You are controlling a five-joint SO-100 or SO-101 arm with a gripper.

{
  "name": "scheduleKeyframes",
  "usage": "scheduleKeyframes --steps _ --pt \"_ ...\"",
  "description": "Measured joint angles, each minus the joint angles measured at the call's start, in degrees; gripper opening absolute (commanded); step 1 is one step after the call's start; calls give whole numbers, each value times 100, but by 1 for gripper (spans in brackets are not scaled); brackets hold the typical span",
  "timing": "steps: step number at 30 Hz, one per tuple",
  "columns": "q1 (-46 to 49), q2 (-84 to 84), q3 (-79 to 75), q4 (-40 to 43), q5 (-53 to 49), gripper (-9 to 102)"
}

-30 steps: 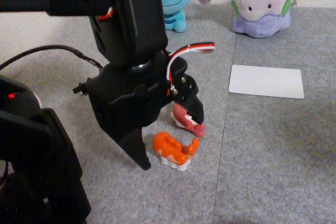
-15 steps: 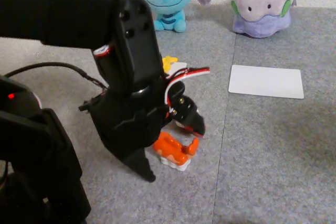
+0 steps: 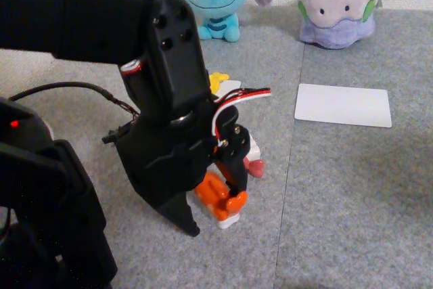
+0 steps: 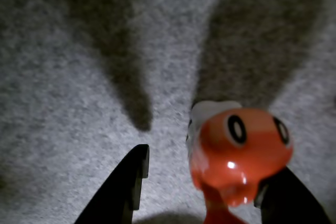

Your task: Wooper wants to eat egg sudhi, and Goomy wants to eat shrimp sushi

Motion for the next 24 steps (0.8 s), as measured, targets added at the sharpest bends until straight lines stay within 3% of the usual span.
scheduleKeyframes --steps 13,20,24 --pt "-360 -905 -158 -396 721 21" --pt "-369 -914 -167 -483 773 4" --pt "-369 -914 -167 -492 879 1"
